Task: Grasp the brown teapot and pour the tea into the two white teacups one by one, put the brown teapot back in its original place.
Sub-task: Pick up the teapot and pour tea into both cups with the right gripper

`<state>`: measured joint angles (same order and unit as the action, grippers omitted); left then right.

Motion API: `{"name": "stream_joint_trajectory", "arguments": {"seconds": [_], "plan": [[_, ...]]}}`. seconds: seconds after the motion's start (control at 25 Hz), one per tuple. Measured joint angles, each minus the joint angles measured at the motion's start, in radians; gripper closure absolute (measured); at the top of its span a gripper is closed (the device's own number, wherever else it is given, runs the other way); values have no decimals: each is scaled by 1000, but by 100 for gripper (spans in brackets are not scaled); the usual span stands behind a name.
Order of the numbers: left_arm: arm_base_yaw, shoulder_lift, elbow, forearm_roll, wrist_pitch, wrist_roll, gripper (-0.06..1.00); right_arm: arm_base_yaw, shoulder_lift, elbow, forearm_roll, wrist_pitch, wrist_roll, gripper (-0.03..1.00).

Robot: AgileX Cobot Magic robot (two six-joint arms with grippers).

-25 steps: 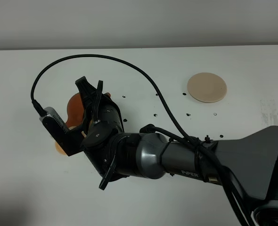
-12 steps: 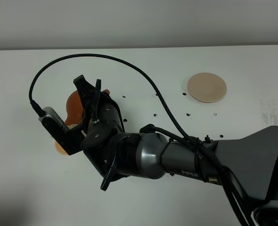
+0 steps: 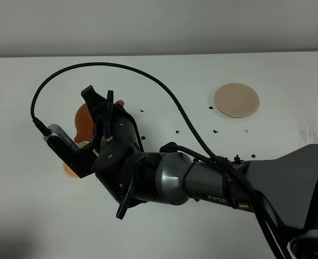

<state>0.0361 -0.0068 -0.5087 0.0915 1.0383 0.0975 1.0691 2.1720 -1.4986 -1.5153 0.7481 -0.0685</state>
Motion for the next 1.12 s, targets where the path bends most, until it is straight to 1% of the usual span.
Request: {"name": "stream_joint_trajectory", "arguments": {"seconds": [0.16, 0.6, 1.12], "plan": [[0, 0, 0, 0, 0, 0, 44, 0, 0, 0, 0, -1, 0, 88], [0, 0, 0, 0, 0, 0, 44, 0, 0, 0, -45, -2, 0, 88], [0, 0, 0, 0, 0, 0, 44, -2, 0, 1, -60, -8, 0, 88]]}}
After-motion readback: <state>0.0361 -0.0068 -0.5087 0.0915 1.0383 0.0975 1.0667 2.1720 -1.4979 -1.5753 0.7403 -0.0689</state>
